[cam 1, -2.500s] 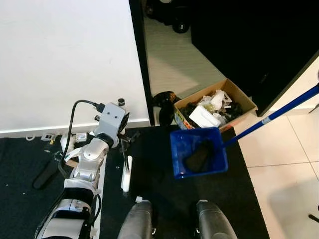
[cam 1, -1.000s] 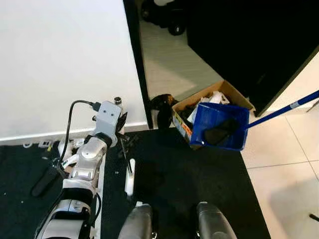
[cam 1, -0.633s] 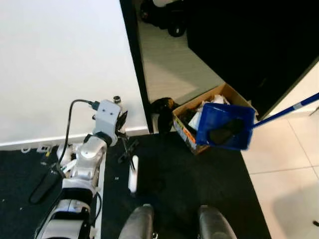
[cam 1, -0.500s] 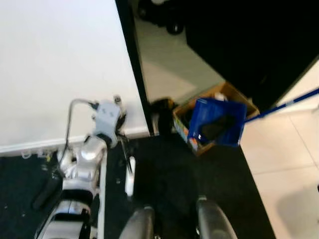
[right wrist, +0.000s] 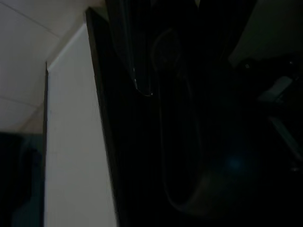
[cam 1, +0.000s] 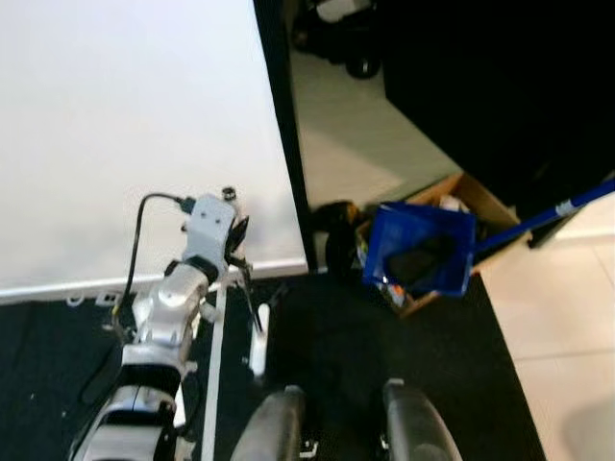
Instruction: Sweep floor
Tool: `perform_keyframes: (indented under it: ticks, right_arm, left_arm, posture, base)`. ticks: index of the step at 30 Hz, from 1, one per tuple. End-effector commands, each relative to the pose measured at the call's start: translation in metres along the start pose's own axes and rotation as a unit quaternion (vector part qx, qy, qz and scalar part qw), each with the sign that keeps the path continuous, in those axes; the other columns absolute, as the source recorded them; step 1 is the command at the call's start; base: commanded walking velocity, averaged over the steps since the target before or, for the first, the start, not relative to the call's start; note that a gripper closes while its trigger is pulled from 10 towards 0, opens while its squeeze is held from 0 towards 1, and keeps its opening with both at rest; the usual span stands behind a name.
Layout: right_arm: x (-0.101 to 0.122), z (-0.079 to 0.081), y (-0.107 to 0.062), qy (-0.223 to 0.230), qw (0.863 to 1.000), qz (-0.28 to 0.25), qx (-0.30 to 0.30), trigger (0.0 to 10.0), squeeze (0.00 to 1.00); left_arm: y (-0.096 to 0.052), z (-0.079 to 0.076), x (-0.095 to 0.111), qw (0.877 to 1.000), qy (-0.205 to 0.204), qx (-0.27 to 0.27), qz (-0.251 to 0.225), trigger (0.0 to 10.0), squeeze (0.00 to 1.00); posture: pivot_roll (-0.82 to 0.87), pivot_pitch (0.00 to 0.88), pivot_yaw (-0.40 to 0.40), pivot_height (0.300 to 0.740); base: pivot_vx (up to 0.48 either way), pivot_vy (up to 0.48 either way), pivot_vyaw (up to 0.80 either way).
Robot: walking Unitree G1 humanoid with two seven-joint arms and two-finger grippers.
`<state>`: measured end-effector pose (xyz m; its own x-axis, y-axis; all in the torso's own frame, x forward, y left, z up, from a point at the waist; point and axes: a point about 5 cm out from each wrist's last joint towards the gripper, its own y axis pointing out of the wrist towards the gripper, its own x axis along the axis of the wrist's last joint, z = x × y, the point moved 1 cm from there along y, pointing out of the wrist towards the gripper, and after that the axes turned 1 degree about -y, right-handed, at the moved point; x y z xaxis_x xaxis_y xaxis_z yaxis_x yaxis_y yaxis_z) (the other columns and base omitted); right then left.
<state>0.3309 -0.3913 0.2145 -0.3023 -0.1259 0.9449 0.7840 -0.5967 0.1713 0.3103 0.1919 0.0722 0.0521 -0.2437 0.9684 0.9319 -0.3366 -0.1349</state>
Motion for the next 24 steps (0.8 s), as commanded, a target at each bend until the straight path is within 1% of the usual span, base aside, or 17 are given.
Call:
perform_keyframes:
  ticks: [1, 7, 9, 11, 14, 15, 18, 21, 23, 24]
  right_arm:
    - [0.025, 0.004, 0.006, 0.017, 0.998, -0.053, 0.0, 10.0, 0.0]
    - [0.031, 0.01, 0.01, 0.007, 0.998, -0.06, 0.004, 10.0, 0.0]
    - [0.033, 0.013, 0.011, 0.002, 0.998, -0.062, 0.006, 10.0, 0.0]
    - [0.034, 0.015, 0.012, -0.002, 0.998, -0.063, 0.009, 10.0, 0.0]
    - [0.037, 0.027, 0.015, -0.023, 0.998, -0.061, 0.026, 10.0, 0.0]
    - [0.037, 0.027, 0.015, -0.023, 0.998, -0.061, 0.026, 10.0, 0.0]
    - [0.035, 0.037, 0.017, -0.037, 0.998, -0.047, 0.038, 10.0, 0.0]
    - [0.035, 0.041, 0.018, -0.041, 0.997, -0.044, 0.041, 10.0, 0.0]
    - [0.037, 0.05, 0.019, -0.05, 0.997, -0.042, 0.051, 10.0, 0.0]
    - [0.037, 0.05, 0.019, -0.05, 0.997, -0.042, 0.051, 10.0, 0.0]
  left_arm:
    - [0.0, 0.001, 0.002, 1.0, 0.002, 0.006, -0.004, 10.0, 0.0]
    - [0.001, 0.003, 0.002, 0.999, -0.014, 0.036, -0.006, 10.0, 0.0]
    - [0.001, 0.005, 0.002, 0.999, -0.018, 0.047, -0.005, 10.0, 0.0]
    - [0.001, 0.006, 0.002, 0.999, -0.013, 0.049, -0.003, 10.0, 0.0]
    - [0.001, 0.008, 0.0, 0.998, -0.008, 0.057, 0.005, 10.0, 0.0]
    - [0.001, 0.008, 0.0, 0.998, -0.008, 0.057, 0.005, 10.0, 0.0]
    - [0.0, 0.012, 0.0, 0.997, -0.022, 0.079, 0.004, 10.0, 0.0]
    - [0.0, 0.012, 0.0, 0.996, -0.022, 0.082, 0.003, 10.0, 0.0]
    - [0.0, 0.013, 0.001, 0.996, -0.019, 0.085, 0.002, 10.0, 0.0]
    - [0.0, 0.013, 0.001, 0.996, -0.019, 0.085, 0.002, 10.0, 0.0]
  posture:
    - [-0.02, 0.071, 0.016, 0.74]
    - [-0.02, 0.077, 0.009, 0.74]
    - [-0.02, 0.079, 0.007, 0.74]
    - [-0.02, 0.08, 0.004, 0.74]
    - [-0.01, 0.084, 0.001, 0.74]
    - [-0.01, 0.084, 0.001, 0.74]
    - [-0.01, 0.092, -0.006, 0.74]
    - [-0.01, 0.096, -0.01, 0.74]
    - [0.0, 0.101, -0.016, 0.74]
    - [0.0, 0.101, -0.016, 0.74]
  base:
    - [0.0, 0.0, 0.0]
    - [0.0, 0.0, 0.0]
    - [0.0, -0.435, 0.0]
    - [0.0, -0.48, 0.0]
    - [0.0, -0.48, 0.0]
    - [0.0, -0.48, 0.0]
    - [0.0, 0.0, 0.0]
    - [0.0, 0.0, 0.0]
    - [0.0, 0.0, 0.0]
    - [0.0, 0.0, 0.0]
